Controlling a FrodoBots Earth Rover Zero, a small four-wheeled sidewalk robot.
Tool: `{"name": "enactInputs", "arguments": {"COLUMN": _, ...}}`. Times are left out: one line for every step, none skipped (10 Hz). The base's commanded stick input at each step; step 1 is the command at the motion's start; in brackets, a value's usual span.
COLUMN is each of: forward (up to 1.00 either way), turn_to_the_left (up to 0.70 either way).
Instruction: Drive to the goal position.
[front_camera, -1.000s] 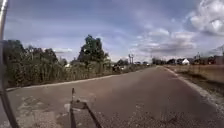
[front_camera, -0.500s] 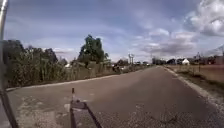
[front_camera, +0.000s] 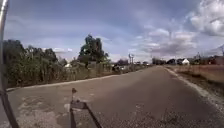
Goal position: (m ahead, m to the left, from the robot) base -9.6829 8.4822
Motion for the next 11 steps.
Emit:
{"name": "enactInputs", "arguments": {"forward": 0.02, "turn_to_the_left": 0.00}}
{"name": "enactInputs", "arguments": {"forward": 0.03, "turn_to_the_left": 0.00}}
{"name": "enactInputs", "arguments": {"forward": 0.00, "turn_to_the_left": 0.00}}
{"name": "enactInputs", "arguments": {"forward": 0.01, "turn_to_the_left": 0.00}}
{"name": "enactInputs", "arguments": {"forward": 0.03, "turn_to_the_left": 0.00}}
{"name": "enactInputs", "arguments": {"forward": 0.04, "turn_to_the_left": 0.00}}
{"name": "enactInputs", "arguments": {"forward": 0.01, "turn_to_the_left": 0.00}}
{"name": "enactInputs", "arguments": {"forward": 0.04, "turn_to_the_left": 0.00}}
{"name": "enactInputs", "arguments": {"forward": 0.04, "turn_to_the_left": 0.00}}
{"name": "enactInputs", "arguments": {"forward": 0.04, "turn_to_the_left": 0.00}}
{"name": "enactInputs", "arguments": {"forward": 0.03, "turn_to_the_left": 0.00}}
